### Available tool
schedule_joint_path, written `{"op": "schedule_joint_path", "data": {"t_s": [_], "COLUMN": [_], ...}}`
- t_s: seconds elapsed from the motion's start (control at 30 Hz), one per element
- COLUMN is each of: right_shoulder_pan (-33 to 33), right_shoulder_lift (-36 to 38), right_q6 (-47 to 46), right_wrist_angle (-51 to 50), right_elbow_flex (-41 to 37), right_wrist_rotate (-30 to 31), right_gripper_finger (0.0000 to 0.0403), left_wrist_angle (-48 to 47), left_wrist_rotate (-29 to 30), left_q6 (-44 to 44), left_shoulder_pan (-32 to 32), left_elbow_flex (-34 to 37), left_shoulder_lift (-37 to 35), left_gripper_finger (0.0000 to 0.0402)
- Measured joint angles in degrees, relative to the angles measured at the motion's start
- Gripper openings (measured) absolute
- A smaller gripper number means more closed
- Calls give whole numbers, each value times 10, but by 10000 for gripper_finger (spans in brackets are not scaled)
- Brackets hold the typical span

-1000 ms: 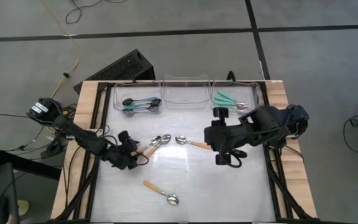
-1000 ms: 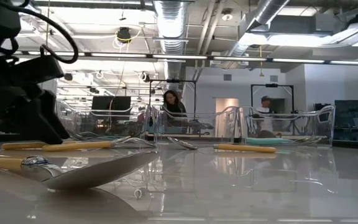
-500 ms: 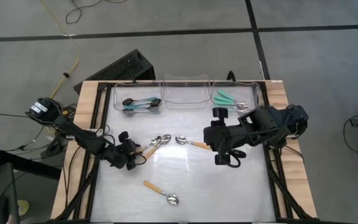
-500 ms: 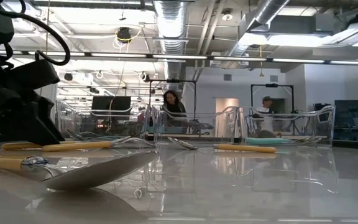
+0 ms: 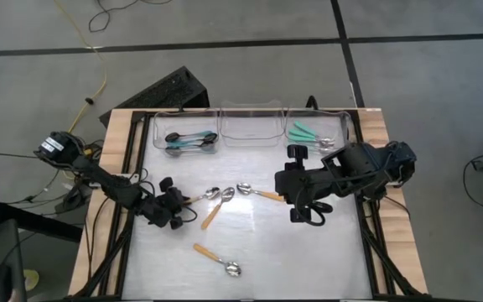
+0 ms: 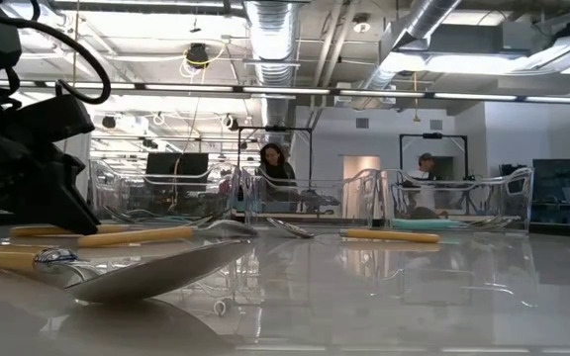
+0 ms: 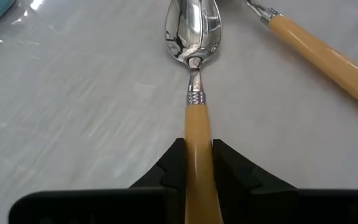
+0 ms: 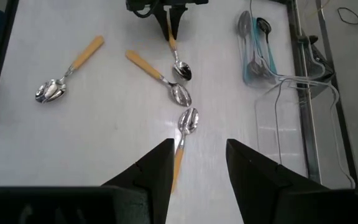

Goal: Sort silverware by color (type)
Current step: Put the middle left yellow spoon into the top center transparent bin

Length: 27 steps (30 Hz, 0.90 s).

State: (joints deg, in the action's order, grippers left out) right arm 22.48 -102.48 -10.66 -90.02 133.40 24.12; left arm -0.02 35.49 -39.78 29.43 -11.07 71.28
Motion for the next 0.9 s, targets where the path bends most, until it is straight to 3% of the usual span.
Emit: {"op": "schedule_joint_path", "data": {"t_s": [0.63,0.9], "right_shoulder_pan": [0,0], "right_shoulder_lift": [0,2], "right_q6": [9,39], "right_wrist_angle": [0,0], "right_elbow_flex": [0,0], "right_wrist_rotate": [0,9], "right_gripper_finger": [171,171], "left_wrist_angle": [15,20], "left_wrist_rotate": [42,84], "left_q6": [2,130], "left_shoulder_pan": [-1,-12], "left_elbow_flex": [-29,-92], "left_shoulder_lift": [0,-28], "left_gripper_finger": [36,36]}}
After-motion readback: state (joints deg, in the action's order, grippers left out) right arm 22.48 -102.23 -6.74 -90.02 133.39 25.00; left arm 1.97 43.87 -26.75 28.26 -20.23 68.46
